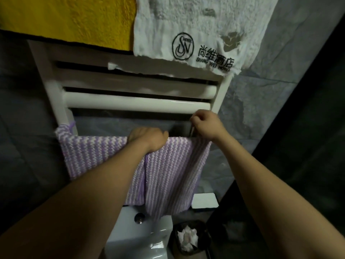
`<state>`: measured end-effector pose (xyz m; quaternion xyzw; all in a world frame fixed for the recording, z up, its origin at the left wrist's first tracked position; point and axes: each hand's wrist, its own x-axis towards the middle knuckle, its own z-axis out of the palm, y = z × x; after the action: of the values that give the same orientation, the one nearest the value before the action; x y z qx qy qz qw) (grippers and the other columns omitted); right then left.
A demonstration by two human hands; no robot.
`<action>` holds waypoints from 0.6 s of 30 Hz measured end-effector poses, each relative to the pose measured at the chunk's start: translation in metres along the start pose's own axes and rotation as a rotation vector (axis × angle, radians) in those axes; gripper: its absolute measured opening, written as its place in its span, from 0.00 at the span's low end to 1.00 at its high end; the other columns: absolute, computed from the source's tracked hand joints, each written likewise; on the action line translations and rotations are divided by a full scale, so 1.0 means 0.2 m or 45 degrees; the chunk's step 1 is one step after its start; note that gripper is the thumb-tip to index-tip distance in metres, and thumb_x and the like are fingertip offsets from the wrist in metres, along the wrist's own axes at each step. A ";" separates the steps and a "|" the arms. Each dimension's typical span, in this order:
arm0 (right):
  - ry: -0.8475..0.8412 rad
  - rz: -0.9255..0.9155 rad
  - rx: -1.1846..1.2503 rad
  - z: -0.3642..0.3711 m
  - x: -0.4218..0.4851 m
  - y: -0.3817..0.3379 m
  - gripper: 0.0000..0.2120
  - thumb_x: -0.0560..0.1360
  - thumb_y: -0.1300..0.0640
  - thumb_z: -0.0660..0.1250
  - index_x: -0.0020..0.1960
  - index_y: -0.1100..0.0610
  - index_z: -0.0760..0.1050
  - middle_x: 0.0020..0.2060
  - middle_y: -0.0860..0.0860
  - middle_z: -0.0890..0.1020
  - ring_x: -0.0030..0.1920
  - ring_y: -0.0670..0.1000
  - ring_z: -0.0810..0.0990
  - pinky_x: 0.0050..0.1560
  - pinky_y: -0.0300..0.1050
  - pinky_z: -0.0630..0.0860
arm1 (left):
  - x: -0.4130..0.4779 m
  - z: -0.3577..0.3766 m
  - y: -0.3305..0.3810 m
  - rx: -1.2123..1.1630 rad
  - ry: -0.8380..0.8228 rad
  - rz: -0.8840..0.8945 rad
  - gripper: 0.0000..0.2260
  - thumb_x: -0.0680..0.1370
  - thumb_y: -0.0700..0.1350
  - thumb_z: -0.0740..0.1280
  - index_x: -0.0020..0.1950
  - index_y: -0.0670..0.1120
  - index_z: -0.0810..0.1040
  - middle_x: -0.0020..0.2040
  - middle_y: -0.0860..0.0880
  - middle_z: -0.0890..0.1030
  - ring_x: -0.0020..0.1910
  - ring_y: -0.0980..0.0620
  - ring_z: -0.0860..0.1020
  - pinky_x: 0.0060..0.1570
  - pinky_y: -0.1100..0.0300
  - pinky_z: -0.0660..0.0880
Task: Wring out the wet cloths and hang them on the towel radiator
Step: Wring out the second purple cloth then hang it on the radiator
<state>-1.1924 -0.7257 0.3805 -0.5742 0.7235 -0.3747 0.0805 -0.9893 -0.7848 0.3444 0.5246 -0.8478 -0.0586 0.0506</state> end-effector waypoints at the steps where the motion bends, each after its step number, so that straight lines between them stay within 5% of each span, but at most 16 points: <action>1: 0.169 0.023 -0.035 -0.02 -0.02 0.04 0.09 0.76 0.56 0.62 0.42 0.57 0.79 0.35 0.50 0.82 0.36 0.49 0.80 0.37 0.43 0.74 | 0.00 0.01 0.00 0.008 0.007 0.009 0.30 0.80 0.62 0.47 0.69 0.48 0.75 0.70 0.43 0.75 0.66 0.42 0.76 0.64 0.50 0.70; 4: 0.302 0.297 0.117 -0.08 -0.06 0.18 0.07 0.74 0.54 0.63 0.43 0.57 0.76 0.36 0.50 0.79 0.38 0.49 0.76 0.35 0.44 0.68 | 0.02 0.02 -0.01 0.020 0.004 0.031 0.31 0.78 0.62 0.44 0.69 0.48 0.76 0.70 0.44 0.75 0.65 0.43 0.76 0.63 0.51 0.70; 9: -0.139 0.745 0.623 -0.07 -0.16 0.29 0.09 0.75 0.50 0.62 0.45 0.53 0.78 0.40 0.51 0.81 0.44 0.52 0.78 0.49 0.49 0.68 | 0.03 0.03 -0.02 0.040 -0.007 0.040 0.32 0.78 0.62 0.44 0.69 0.47 0.76 0.70 0.44 0.75 0.65 0.44 0.76 0.65 0.51 0.70; 12: -0.019 0.736 0.593 -0.10 -0.14 0.32 0.03 0.73 0.55 0.66 0.42 0.54 0.76 0.36 0.53 0.77 0.39 0.53 0.75 0.46 0.47 0.70 | 0.03 0.03 -0.02 0.055 -0.007 0.046 0.32 0.78 0.62 0.43 0.68 0.47 0.76 0.70 0.44 0.75 0.65 0.44 0.76 0.64 0.51 0.70; 16: 0.121 0.375 0.563 -0.11 -0.04 0.23 0.05 0.74 0.64 0.69 0.41 0.58 0.75 0.31 0.54 0.77 0.29 0.48 0.74 0.30 0.38 0.70 | 0.04 0.03 -0.02 0.065 0.002 0.036 0.32 0.77 0.62 0.43 0.68 0.48 0.76 0.70 0.44 0.76 0.65 0.43 0.76 0.64 0.49 0.71; 18: 0.136 0.412 0.473 -0.09 0.00 0.22 0.05 0.74 0.62 0.71 0.42 0.59 0.75 0.33 0.54 0.80 0.28 0.46 0.75 0.25 0.35 0.70 | 0.04 0.03 -0.02 0.074 0.007 0.035 0.32 0.77 0.62 0.43 0.67 0.48 0.76 0.70 0.44 0.76 0.65 0.43 0.76 0.64 0.50 0.71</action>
<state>-1.2362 -0.7151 0.3646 -0.4056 0.7280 -0.5132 0.2052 -0.9895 -0.7935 0.3375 0.5143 -0.8562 -0.0318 0.0387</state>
